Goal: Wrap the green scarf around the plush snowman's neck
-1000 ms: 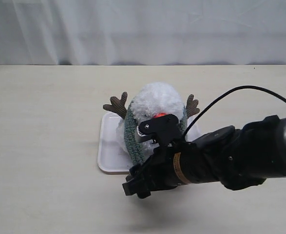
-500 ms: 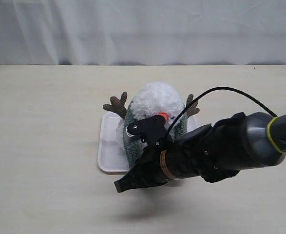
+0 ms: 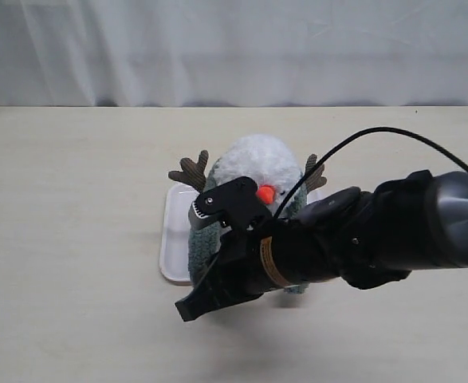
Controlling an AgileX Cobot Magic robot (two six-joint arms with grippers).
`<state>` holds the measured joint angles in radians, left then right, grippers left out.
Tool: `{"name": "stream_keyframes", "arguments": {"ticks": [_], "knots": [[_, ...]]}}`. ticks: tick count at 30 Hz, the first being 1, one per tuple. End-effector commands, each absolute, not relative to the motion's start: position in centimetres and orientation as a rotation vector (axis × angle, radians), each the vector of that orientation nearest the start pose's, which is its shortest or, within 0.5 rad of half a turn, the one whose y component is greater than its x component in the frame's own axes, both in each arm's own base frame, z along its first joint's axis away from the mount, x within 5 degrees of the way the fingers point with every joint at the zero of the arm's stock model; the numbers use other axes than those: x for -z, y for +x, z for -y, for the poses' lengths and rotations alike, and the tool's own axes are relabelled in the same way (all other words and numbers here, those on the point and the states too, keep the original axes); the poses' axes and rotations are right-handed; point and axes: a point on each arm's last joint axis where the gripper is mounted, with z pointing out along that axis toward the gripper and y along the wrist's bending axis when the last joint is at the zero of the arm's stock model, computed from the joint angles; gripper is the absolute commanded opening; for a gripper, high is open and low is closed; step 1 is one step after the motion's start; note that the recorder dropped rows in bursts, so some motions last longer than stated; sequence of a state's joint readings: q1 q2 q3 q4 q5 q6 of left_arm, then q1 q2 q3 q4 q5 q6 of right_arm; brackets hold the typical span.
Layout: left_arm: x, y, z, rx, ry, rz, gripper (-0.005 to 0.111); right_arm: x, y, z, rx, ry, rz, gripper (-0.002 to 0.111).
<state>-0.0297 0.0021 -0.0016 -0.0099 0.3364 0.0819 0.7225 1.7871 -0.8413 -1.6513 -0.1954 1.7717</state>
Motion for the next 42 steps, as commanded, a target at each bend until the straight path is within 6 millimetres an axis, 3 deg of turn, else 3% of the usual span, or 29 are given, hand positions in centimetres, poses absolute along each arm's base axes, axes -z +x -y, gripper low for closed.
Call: {"name": "stream_keyframes", "arguments": {"ticks": [1,10,13,17,22,26,32,42], "knots": [[-18.4,5.4,0.2,-0.024,0.1,-1.805,0.0,-16.5,23.6,-23.6,-0.641,-0.873,-2.327,0.004],[-18.4,5.4,0.2,-0.024,0.1,-1.805,0.0,-17.5,23.2,-23.1,-0.604,-0.937,-2.26,0.004],[-18.4,5.4,0.2,-0.024,0.1,-1.805,0.0,-17.6,23.2,-22.3,-0.486,-1.015,-2.194,0.004],[-18.4,5.4,0.2,-0.024,0.1,-1.805,0.0,-18.5,24.0,-20.2,-0.223,-0.899,-2.146,0.004],[-18.4,5.4,0.2,-0.024,0.1,-1.805,0.0,-19.4,23.4,-19.5,-0.205,-0.893,-2.114,0.004],[-18.4,5.4,0.2,-0.024,0.1,-1.805,0.0,-18.2,22.3,-19.0,-0.201,-1.011,-2.12,0.004],[-18.4,5.4,0.2,-0.024,0.1,-1.805,0.0,-16.3,21.5,-17.0,-0.046,-0.991,-2.175,0.004],[-18.4,5.4,0.2,-0.024,0.1,-1.805,0.0,-15.1,21.4,-16.9,-0.039,-1.001,-2.225,0.004]]}}
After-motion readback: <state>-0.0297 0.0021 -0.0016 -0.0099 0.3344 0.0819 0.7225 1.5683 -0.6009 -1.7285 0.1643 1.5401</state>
